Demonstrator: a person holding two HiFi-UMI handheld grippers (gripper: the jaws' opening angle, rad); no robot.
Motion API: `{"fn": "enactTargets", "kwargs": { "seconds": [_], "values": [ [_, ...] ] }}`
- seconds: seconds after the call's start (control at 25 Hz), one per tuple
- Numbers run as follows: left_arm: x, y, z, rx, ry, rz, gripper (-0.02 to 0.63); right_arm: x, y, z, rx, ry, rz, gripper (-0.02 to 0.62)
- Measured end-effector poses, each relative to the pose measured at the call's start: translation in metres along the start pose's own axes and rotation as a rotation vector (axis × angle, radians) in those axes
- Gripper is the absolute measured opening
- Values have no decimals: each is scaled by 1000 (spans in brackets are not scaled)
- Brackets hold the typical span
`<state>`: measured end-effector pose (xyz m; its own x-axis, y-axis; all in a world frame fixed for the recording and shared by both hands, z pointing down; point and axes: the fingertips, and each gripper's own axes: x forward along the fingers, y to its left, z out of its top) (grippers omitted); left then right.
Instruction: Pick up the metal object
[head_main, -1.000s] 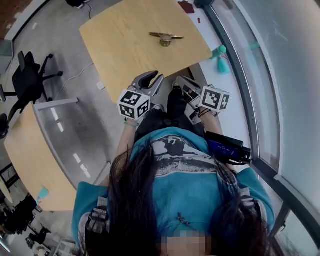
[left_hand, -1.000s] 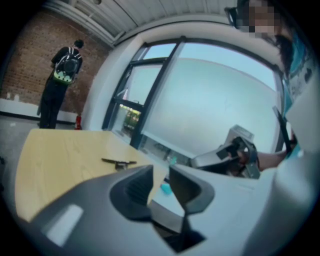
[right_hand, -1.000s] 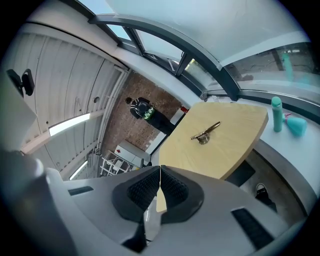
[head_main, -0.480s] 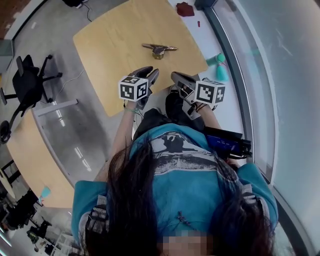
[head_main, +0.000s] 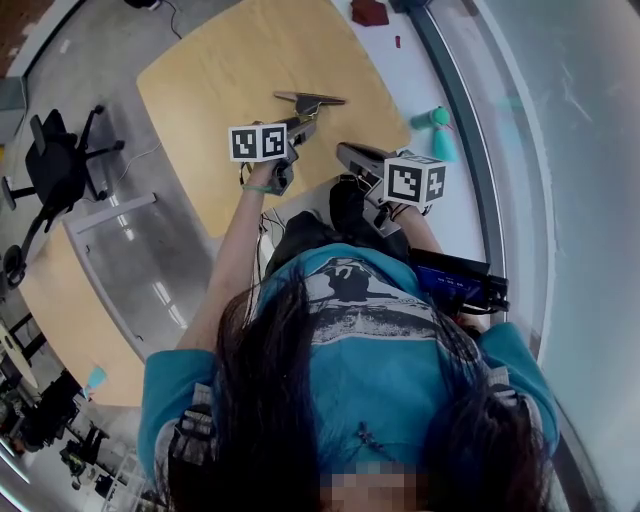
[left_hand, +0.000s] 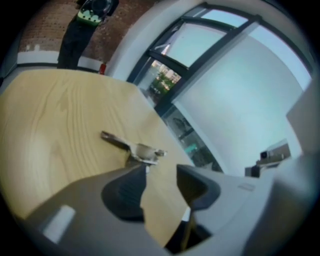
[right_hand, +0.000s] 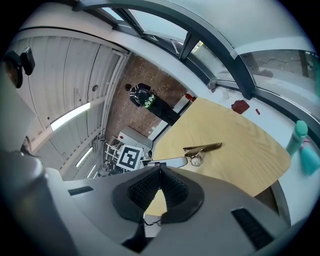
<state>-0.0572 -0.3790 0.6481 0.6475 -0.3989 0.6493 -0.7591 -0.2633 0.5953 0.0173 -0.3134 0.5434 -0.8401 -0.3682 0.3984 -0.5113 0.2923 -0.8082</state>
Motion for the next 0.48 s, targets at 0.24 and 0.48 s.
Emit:
{"fn": "enactTargets", "kwargs": {
  "seconds": [0.24, 0.48],
  "values": [
    [14, 12, 1, -112, 55, -23, 187, -5, -10, 5, 5, 20, -6, 14],
    [19, 21, 10, -250, 44, -65, 187, -6, -16, -1, 13, 48, -16, 14]
  ]
}}
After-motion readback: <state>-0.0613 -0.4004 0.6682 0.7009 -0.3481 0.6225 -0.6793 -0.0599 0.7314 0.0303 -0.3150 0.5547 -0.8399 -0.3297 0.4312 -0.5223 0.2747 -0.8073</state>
